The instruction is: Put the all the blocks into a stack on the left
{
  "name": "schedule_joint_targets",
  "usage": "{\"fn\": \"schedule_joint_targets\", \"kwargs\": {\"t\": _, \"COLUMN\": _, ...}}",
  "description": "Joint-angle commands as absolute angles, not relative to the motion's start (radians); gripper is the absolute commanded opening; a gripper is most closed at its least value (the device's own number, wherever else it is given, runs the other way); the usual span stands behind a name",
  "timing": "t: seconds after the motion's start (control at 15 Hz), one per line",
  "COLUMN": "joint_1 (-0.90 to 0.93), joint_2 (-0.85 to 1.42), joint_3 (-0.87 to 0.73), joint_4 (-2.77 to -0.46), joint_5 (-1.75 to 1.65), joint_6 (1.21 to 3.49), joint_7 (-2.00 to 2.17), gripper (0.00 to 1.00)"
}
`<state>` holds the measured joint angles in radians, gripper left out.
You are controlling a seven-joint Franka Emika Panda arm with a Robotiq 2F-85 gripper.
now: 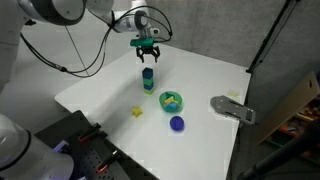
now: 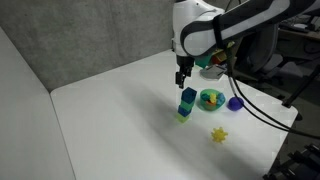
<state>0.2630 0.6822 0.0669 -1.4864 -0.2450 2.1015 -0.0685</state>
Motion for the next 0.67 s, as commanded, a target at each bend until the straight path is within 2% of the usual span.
{"fn": "schedule_joint_targets", "kwargs": {"t": 0.0, "joint_1": 0.235, "joint_2": 0.592, "joint_3": 0.084, "joint_4": -1.567, "joint_5": -0.187, "joint_6": 2.092, "joint_7": -0.021, "gripper": 1.00}}
{"fn": "schedule_joint_targets", "kwargs": {"t": 0.6, "joint_1": 0.185, "joint_2": 0.301, "joint_3": 0.077, "joint_4": -1.888, "joint_5": -0.087, "joint_6": 2.099, "joint_7": 0.057, "gripper": 1.00}}
